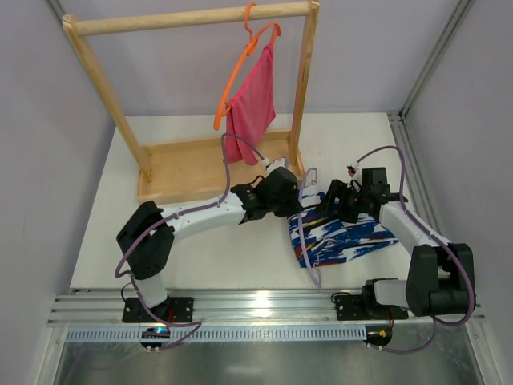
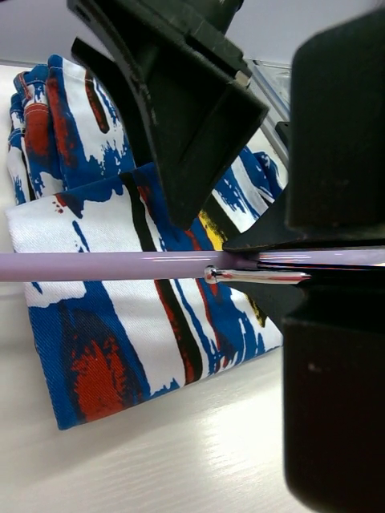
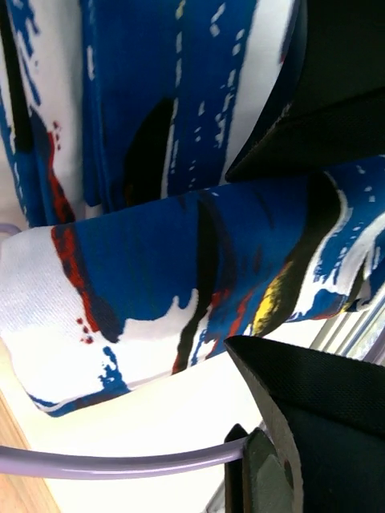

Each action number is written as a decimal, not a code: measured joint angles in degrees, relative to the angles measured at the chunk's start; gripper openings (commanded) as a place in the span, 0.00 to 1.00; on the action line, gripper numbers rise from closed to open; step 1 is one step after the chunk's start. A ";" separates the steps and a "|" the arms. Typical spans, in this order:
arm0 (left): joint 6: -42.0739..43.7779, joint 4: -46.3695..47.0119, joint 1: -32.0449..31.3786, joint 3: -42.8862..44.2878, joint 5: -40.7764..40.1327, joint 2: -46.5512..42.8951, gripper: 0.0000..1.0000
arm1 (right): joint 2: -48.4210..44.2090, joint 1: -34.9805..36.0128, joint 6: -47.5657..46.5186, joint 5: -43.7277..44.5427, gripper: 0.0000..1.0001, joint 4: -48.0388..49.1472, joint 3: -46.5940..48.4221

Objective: Place the trousers on the hanger
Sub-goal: Place trousers on hanger

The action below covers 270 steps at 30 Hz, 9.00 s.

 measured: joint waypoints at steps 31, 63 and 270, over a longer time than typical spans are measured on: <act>0.26 2.10 -0.66 -13.38 -0.15 -13.73 0.38 | -35.15 -0.07 18.75 4.70 0.04 14.25 -28.13; 2.08 20.39 -9.81 -22.82 -7.67 -11.32 0.46 | -36.48 -0.07 18.88 7.56 0.04 15.78 -31.01; -6.08 10.54 7.65 -67.87 -9.66 -57.51 0.00 | 10.51 62.23 19.58 41.62 0.04 15.08 23.47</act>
